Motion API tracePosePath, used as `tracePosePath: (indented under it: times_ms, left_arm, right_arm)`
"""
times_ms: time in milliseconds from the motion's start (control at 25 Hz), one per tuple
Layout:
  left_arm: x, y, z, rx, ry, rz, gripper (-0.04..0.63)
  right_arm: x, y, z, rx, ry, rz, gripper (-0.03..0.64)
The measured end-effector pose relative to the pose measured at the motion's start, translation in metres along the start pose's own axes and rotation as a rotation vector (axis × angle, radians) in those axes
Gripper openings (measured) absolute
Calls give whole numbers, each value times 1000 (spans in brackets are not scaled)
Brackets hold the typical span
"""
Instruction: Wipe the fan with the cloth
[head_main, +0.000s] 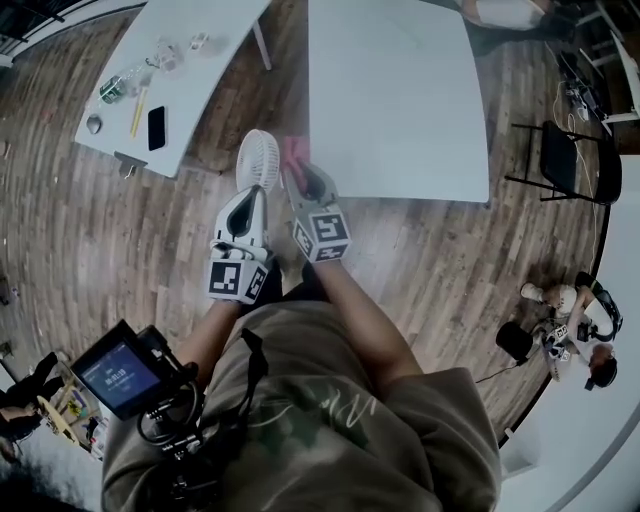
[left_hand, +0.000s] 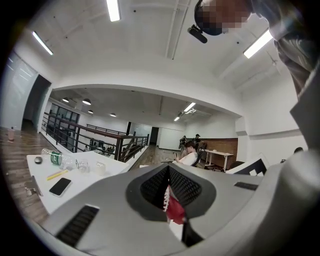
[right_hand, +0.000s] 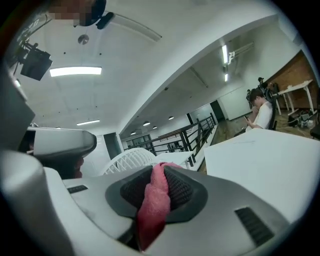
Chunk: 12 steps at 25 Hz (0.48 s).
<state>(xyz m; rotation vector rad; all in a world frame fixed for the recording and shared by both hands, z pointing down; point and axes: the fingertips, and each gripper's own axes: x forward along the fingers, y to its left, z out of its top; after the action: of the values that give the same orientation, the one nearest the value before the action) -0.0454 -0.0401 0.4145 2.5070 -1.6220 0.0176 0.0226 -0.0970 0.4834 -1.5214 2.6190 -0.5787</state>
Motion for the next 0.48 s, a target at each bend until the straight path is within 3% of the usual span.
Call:
tracePosePath:
  times_ms: [200, 480]
  left_arm:
    - [0, 0, -10, -31, 31, 10, 20]
    - [5, 5, -14, -77, 44, 16, 20]
  right_arm:
    - [8, 5, -27, 29, 45, 18, 95]
    - [12, 6, -34, 41, 38, 42, 95]
